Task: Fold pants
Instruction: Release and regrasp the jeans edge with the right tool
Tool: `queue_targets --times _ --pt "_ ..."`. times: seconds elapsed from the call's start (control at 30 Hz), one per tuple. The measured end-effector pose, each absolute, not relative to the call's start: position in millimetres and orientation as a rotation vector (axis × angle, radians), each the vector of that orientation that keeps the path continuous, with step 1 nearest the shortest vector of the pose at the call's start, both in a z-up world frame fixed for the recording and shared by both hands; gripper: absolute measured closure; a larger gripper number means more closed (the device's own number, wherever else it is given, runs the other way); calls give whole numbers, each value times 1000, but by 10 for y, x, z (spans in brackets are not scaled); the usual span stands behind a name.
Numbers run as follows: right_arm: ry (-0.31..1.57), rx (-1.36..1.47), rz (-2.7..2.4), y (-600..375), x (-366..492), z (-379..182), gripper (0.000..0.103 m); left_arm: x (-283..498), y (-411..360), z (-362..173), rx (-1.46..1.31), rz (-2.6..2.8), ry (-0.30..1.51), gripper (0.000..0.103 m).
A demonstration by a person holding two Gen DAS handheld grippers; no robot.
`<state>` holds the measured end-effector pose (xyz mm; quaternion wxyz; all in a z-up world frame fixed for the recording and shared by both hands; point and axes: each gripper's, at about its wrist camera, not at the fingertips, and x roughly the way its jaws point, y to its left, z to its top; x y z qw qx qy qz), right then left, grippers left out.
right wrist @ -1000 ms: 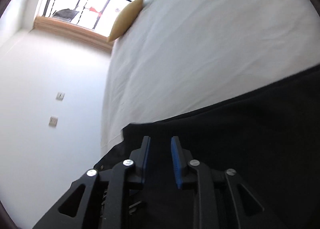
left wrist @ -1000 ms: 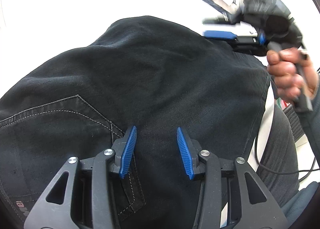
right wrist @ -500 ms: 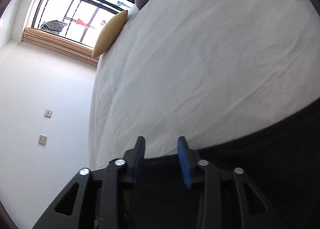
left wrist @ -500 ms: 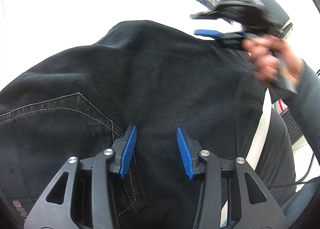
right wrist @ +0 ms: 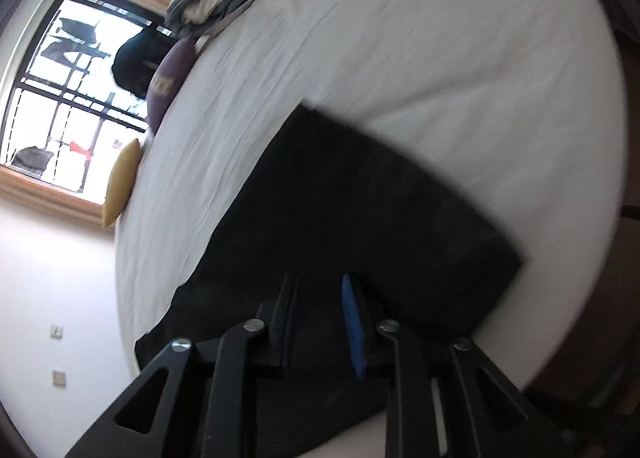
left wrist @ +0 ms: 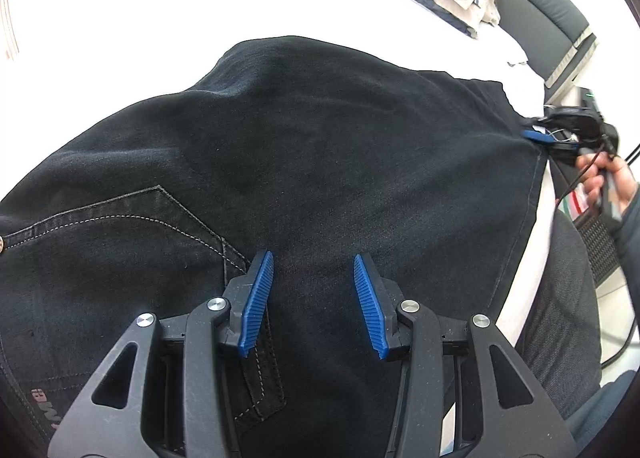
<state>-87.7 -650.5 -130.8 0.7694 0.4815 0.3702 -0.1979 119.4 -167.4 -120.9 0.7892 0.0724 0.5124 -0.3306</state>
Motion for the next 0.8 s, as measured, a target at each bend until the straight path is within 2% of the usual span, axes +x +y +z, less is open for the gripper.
queue_targets --times 0.07,0.1,0.2,0.37,0.63,0.7,0.8 --pt "716 1063 -500 -6723 -1194 -1122 41 1200 -1693 -1213 161 -704 1104 62" --pt "696 1079 -504 -6730 -1281 -1071 39 1205 -1691 -1212 161 -700 1105 62" --pt "685 1144 -479 -6643 -1410 -1107 39 1160 -1847 -1244 161 -694 1108 62" --pt "701 1305 -482 -6653 -1458 -1530 39 1101 -1853 -1232 171 -689 1113 62" --pt "463 1565 -375 -6708 -1610 -1913 40 1099 -1831 -1248 159 -688 1109 62" --pt "444 1582 -365 -6715 -1616 -1953 44 1098 -1825 -1250 157 -689 1108 62" --pt "424 1591 -352 -6716 -1566 -1954 44 1098 -1818 -1253 154 -690 1107 62"
